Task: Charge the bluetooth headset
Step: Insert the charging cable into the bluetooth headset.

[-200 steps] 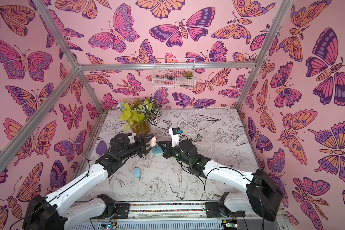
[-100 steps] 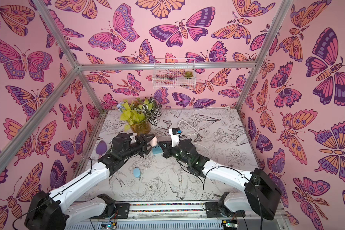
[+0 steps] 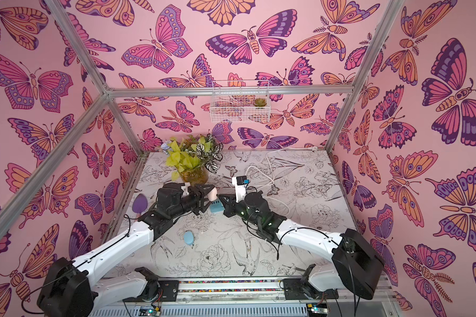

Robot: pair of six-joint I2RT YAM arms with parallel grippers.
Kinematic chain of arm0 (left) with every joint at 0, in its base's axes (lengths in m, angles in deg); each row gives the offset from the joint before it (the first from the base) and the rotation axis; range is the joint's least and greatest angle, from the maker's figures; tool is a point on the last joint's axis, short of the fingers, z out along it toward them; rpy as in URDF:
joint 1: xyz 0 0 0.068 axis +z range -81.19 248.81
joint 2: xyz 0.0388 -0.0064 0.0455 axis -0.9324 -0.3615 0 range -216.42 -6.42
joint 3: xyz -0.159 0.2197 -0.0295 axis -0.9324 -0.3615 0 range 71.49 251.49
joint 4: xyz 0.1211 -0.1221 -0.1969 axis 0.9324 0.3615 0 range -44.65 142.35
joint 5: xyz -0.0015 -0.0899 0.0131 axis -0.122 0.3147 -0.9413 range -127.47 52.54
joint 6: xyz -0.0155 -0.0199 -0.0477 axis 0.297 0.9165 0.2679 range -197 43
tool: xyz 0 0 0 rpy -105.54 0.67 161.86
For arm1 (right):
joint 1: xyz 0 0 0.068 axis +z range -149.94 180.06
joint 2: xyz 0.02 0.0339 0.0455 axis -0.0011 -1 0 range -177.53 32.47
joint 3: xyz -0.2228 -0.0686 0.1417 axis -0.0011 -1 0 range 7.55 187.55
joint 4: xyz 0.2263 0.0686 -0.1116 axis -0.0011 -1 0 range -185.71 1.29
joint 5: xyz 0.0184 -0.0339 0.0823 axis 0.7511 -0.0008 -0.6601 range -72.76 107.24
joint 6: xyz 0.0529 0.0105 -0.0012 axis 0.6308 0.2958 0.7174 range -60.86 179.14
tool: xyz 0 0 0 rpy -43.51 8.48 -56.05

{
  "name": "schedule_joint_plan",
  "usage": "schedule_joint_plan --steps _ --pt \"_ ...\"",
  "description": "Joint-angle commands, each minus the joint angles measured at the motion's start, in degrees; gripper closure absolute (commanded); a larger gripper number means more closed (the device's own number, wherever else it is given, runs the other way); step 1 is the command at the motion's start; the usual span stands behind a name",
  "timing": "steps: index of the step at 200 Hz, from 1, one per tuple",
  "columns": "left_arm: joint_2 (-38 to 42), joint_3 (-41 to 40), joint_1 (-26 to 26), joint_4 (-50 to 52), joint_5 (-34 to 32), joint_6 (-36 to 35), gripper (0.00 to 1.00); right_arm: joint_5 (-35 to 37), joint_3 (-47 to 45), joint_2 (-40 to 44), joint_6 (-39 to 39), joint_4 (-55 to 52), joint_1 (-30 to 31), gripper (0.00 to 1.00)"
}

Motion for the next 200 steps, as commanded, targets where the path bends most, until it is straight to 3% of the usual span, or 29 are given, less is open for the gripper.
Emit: schedule_joint_plan --steps 1,72,135,200 --pt "-0.1 2.2 -2.0 -2.6 5.4 -0.7 1.00 -1.8 3.0 -1.6 0.7 1.2 0.6 1.00" --pt "0.5 2.8 -2.6 -3.3 6.1 -1.8 1.00 -2.3 3.6 -2.8 1.3 2.0 0.6 1.00" --pt "3.6 1.5 -2.4 2.6 1.6 -2.1 1.00 -1.7 1.3 0.4 0.9 -1.4 0.6 1.00" --pt "7.2 2.8 -0.5 14.3 -3.4 -5.4 1.00 0.7 -0.7 5.0 -0.2 -6.1 0.6 0.63"
